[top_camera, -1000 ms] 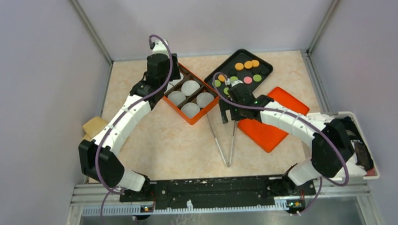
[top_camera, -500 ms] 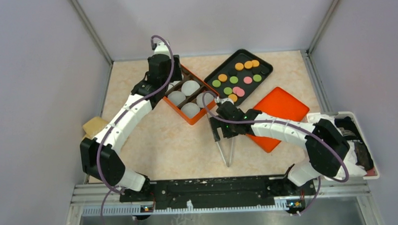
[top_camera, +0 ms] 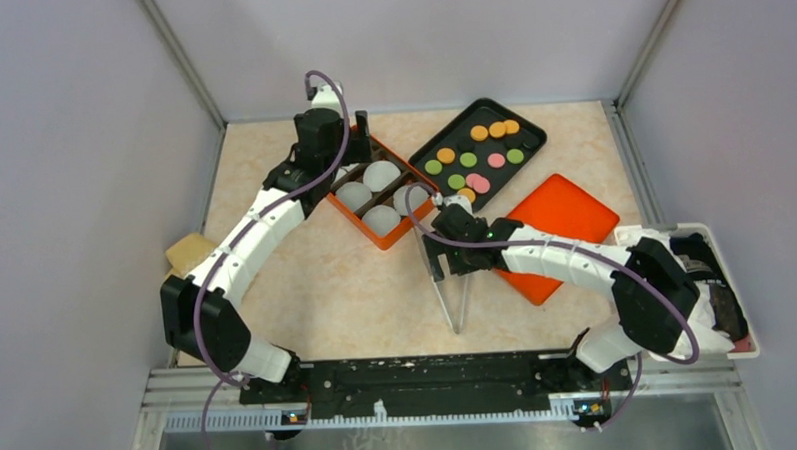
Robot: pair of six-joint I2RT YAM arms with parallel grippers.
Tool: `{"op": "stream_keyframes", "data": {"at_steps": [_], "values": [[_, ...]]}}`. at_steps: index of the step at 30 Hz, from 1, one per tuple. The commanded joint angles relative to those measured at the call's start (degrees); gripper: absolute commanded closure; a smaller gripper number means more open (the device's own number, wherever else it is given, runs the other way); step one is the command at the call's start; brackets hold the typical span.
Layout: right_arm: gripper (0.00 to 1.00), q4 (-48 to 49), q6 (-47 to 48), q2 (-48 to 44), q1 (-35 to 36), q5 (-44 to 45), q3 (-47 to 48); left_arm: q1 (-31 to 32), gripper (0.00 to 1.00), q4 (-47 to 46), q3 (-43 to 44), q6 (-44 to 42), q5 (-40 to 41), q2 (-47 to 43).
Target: Pack the cookies
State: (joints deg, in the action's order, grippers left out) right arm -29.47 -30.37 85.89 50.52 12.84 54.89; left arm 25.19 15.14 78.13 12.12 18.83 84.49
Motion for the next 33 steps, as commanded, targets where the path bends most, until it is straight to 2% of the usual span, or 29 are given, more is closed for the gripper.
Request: {"op": "stream_keyframes", "data": {"at_steps": [1,5,18,33], "values": [[0.01,-2.99,3.26,-1.42,0.63,8.54,7.88,0.11,0.05,0.75,1.05,-0.08,-1.4,-1.28],[0.01,-7.49,3.15,0.07,0.63,11.09,12.39,0.1,0.02,3.02,2.91,-0.17,-1.9,-1.6],[0.01,-7.56,1.6,-2.84,0.64,12.01,14.59,0.08,0.01,5.08,2.36,0.61,-5.27,-3.93],[0.01,-3.88,-1.56,-4.13,0.69,6.08,6.87,0.07,0.02,7.1,1.78,1.32,-3.89,-5.49]]}}
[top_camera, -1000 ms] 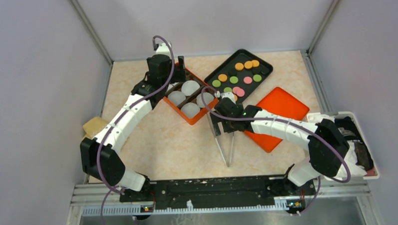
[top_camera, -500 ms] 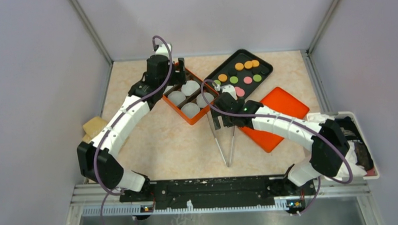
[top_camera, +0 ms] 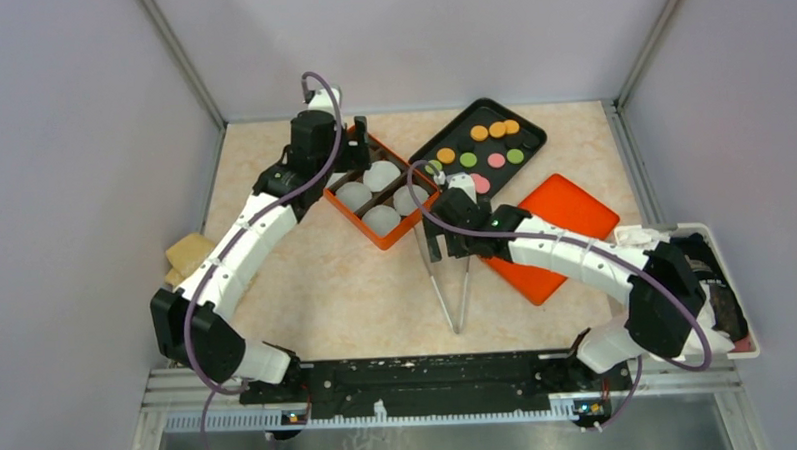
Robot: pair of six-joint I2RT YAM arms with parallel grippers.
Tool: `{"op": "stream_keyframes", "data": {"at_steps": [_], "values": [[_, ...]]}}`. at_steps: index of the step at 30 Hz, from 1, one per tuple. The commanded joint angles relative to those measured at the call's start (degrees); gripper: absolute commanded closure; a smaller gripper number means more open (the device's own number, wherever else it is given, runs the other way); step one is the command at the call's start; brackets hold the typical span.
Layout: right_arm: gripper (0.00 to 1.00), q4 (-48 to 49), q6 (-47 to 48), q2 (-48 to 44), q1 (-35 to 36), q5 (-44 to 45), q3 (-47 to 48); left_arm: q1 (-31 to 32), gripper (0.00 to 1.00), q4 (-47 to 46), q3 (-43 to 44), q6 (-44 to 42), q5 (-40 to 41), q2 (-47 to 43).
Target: Pack the cookies
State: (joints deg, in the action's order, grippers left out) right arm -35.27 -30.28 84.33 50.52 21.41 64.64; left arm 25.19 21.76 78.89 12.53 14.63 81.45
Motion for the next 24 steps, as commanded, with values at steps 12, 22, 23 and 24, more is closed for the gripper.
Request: {"op": "stream_keyframes", "data": {"at_steps": [12,22,23,24], "values": [[0.01,3.29,-2.78,-3.74,1.04,-4.52,-6.42,0.05,0.02,1.15,-0.4,1.28,-0.51,-4.07],[0.01,4.38,-3.84,-1.93,3.38,-6.39,-7.87,0.08,0.02,1.65,-1.18,2.11,-1.67,-4.42],[0.01,4.46,-4.28,-1.52,3.5,-6.69,-8.22,0.04,0.02,1.7,-1.33,2.28,-1.97,-4.36],[0.01,4.55,-4.63,-1.13,3.67,-6.91,-8.59,0.11,0.02,1.78,-1.53,2.39,-2.24,-4.37]]}}
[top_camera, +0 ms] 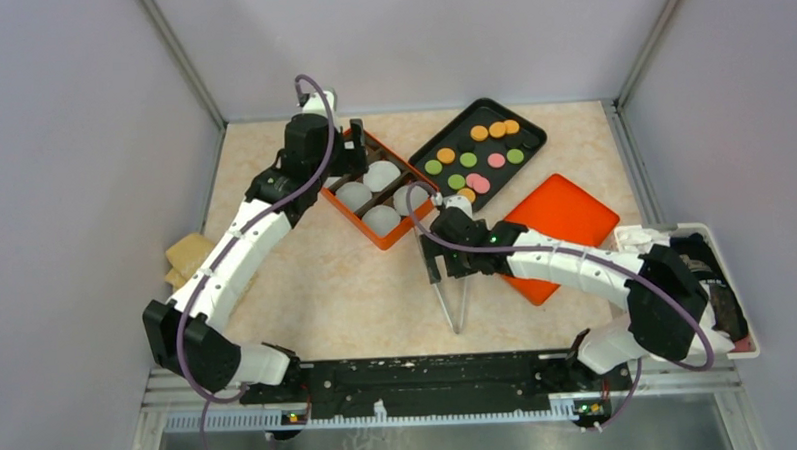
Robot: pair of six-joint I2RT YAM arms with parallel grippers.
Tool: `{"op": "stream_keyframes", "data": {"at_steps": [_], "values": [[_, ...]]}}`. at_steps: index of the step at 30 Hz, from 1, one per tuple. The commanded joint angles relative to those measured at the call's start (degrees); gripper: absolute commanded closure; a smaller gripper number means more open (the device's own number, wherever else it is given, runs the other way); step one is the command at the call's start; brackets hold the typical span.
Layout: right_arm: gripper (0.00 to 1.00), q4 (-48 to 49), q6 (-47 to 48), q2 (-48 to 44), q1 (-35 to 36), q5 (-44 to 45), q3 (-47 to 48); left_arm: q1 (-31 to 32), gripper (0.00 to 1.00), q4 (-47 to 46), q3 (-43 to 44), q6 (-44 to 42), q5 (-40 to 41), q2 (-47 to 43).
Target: Pack the cookies
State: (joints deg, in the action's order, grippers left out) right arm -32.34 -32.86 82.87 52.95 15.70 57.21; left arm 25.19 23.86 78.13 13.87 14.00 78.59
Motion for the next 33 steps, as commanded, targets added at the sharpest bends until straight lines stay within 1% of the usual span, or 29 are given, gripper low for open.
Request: {"op": "stream_keyframes", "data": {"at_steps": [1,7,16,22,27,33], "values": [[0.01,1.54,-2.52,0.74,1.43,-1.4,-1.49,0.11,0.02,-0.28,-1.05,1.19,-1.88,-1.51],[0.01,2.1,-4.03,2.91,3.13,-1.86,-3.33,0.08,0.02,-0.2,-2.26,1.62,-2.88,-1.91],[0.01,3.64,-5.4,7.23,3.83,-2.37,-3.94,0.12,0.02,-0.2,-2.61,1.6,-2.75,-2.07],[0.01,3.0,-6.8,11.46,3.84,0.79,-1.66,0.09,0.02,-0.48,-2.99,1.6,-2.97,-1.9],[0.01,1.59,-7.37,17.02,3.83,3.22,0.68,0.08,0.02,-0.57,-3.22,1.56,-3.14,-1.68],[0.01,3.22,-7.66,19.15,3.83,3.39,-0.45,0.12,0.02,-0.98,-3.76,1.75,-3.45,-1.52]]}}
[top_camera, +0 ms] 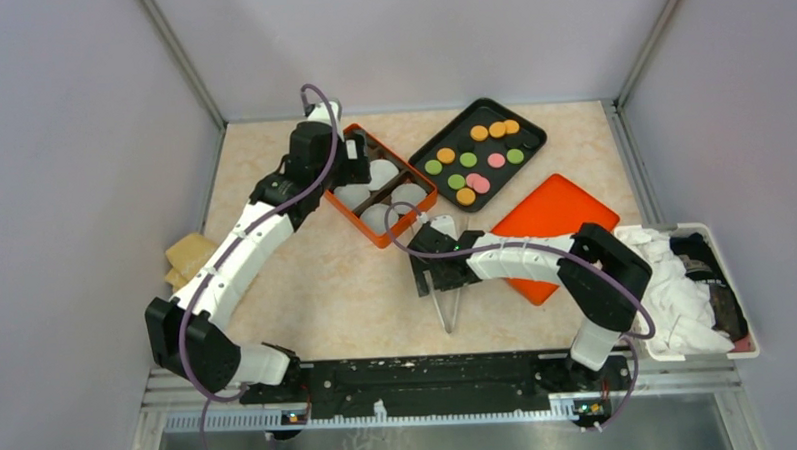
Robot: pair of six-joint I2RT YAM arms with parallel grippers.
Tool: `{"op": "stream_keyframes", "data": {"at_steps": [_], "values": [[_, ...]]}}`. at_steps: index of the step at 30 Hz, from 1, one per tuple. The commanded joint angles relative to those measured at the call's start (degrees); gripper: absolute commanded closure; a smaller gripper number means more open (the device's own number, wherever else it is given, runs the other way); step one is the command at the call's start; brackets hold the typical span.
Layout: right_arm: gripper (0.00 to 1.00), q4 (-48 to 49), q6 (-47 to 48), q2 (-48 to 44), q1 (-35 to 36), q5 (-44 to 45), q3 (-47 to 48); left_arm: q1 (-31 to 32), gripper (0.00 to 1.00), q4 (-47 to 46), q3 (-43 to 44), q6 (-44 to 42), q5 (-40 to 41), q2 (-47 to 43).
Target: Pack the cookies
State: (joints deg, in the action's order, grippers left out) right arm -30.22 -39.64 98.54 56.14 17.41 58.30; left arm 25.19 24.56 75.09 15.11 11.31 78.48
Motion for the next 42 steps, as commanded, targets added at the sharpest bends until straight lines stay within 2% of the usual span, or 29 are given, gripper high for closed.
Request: {"op": "stream_keyframes", "data": {"at_steps": [1,4,9,10,12,13,18,24,28,32,35,42], "values": [[0.02,1.73,-0.77,3.23,0.66,1.26,-2.07,0.08,0.02,-1.72,-0.8,0.53,-0.81,-1.29],[0.09,2.73,-0.81,2.53,0.64,0.88,-3.25,0.1,0.02,-1.67,-0.98,0.7,-0.74,-1.09],[0.37,1.26,-0.28,1.64,0.66,1.37,-3.47,0.08,0.02,-1.71,-1.47,1.13,-1.4,-1.15],[0.49,0.96,-0.23,1.32,0.66,1.47,-3.5,0.09,0.02,-1.79,-1.63,1.21,-1.58,-1.21],[0.84,0.36,-0.18,0.55,0.62,1.28,-3.63,0.12,0.02,-1.93,-1.92,1.44,-2.04,-1.17],[0.95,0.0,-0.3,0.1,0.65,1.24,-3.73,0.08,0.03,-1.91,-2.05,1.53,-2.26,-1.14],[0.96,-4.97,-0.71,-3.86,2.38,4.62,-2.19,0.05,0.04,-1.88,-2.44,2.39,-3.31,-1.53],[0.96,-15.95,-0.91,-11.17,5.37,12.13,6.54,0.08,0.04,-2.61,-3.03,3.28,-3.61,-2.6],[0.89,-18.81,0.96,-14.83,5.29,16.8,12.85,0.06,0.04,-2.82,-2.89,3.52,-3.75,-2.63],[0.78,-21.13,3.12,-13.18,4.21,21.77,18.97,0.11,0.04,-2.69,-2.93,3.52,-3.75,-2.9],[0.73,-20.27,5.89,-11.08,2.39,22.58,21.94,0.08,0.04,-2.68,-2.84,3.45,-3.67,-3.26],[0.71,-15.49,13.6,-6.01,-7.05,19.31,28.81,0.1,0.04,-2.77,-2.78,3.43,-4.01,-2.77]]}}
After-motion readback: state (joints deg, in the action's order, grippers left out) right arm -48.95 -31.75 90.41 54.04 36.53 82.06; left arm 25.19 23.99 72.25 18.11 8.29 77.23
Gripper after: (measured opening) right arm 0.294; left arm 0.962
